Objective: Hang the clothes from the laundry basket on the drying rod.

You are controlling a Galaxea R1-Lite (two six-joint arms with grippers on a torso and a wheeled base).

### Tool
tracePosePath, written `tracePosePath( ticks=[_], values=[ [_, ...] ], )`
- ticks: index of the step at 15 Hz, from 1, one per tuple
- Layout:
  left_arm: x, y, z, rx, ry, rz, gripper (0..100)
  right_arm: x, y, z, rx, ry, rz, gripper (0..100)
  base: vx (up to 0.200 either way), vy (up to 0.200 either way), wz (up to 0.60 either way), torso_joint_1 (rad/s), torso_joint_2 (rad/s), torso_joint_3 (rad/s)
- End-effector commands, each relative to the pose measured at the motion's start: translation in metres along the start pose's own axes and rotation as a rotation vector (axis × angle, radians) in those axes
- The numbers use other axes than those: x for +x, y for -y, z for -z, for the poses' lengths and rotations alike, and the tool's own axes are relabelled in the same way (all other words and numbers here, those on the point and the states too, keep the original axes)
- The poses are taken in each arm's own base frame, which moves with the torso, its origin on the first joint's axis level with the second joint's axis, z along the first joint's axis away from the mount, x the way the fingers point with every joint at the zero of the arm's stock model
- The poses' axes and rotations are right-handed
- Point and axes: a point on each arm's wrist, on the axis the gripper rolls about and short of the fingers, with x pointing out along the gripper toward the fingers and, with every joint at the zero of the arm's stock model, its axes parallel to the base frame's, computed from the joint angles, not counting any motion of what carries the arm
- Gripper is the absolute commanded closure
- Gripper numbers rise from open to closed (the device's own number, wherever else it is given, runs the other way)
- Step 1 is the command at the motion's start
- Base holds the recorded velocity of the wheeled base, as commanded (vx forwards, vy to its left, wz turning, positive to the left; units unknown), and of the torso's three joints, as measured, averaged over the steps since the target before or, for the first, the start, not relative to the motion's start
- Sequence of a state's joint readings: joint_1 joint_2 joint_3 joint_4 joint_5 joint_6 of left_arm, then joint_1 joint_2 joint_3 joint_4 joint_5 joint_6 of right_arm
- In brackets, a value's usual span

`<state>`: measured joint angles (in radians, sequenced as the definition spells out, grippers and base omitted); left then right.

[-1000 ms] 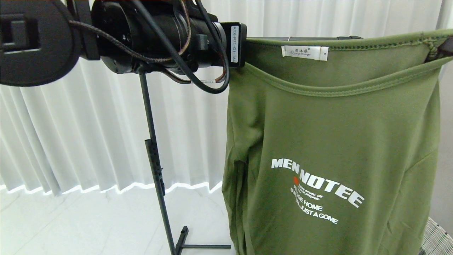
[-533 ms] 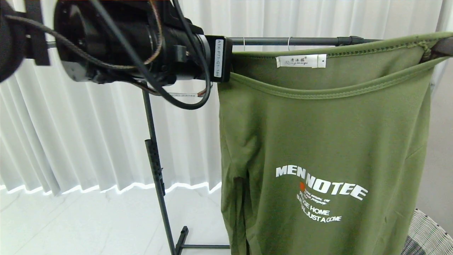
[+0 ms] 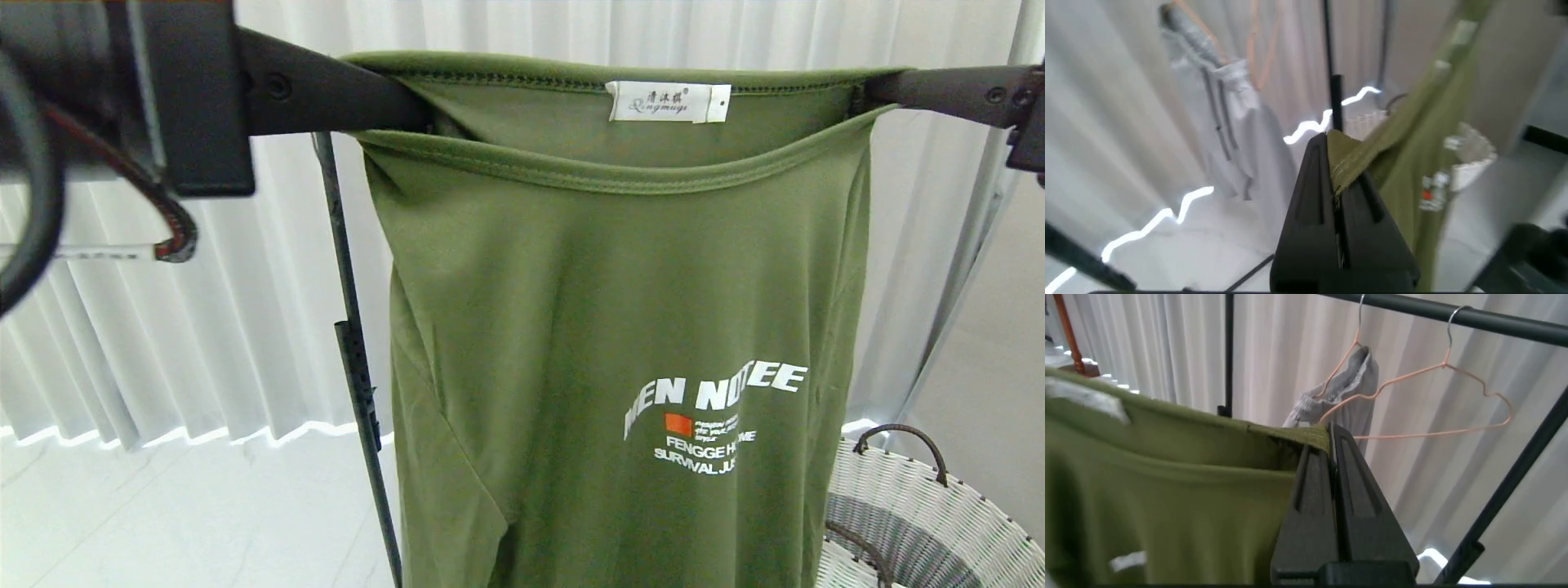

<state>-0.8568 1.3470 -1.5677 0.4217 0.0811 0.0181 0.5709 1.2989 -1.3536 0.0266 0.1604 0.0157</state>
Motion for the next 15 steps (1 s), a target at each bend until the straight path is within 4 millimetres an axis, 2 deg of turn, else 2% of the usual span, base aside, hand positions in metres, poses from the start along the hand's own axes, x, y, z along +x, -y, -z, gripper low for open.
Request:
tracePosePath(
  ticks=[1,4,7,9,11,13,15],
  values=[
    [-0.026,0.010,0.002,0.011,0.036,0.074,100,0.031,0.005,0.005,0.007,-0.038,0.002,100,0.000,0.000,0.00,0.000,0.00,0.000],
    [-0.028,0.013,0.006,0.016,0.026,0.092,100,0.037,0.008,0.006,0.015,-0.046,0.008,100,0.000,0.000,0.00,0.000,0.00,0.000],
    [-0.028,0.013,0.006,0.016,0.026,0.092,100,0.033,0.010,0.007,0.015,-0.047,0.022,100,0.000,0.000,0.00,0.000,0.00,0.000],
    [-0.022,0.014,0.014,0.020,-0.009,0.088,100,0.028,0.010,0.016,0.029,-0.074,0.030,100,0.000,0.000,0.00,0.000,0.00,0.000],
    [-0.006,0.010,0.025,0.019,-0.073,0.054,100,0.022,0.010,0.027,0.035,-0.109,0.030,100,0.000,0.000,0.00,0.000,0.00,0.000],
    [0.029,0.004,0.034,0.014,-0.150,-0.003,100,0.019,0.009,0.030,0.036,-0.116,0.027,100,0.000,0.000,0.00,0.000,0.00,0.000],
    [0.060,-0.004,0.030,0.005,-0.159,-0.050,100,0.019,0.009,0.030,0.036,-0.115,0.027,100,0.000,0.000,0.00,0.000,0.00,0.000]
  ],
)
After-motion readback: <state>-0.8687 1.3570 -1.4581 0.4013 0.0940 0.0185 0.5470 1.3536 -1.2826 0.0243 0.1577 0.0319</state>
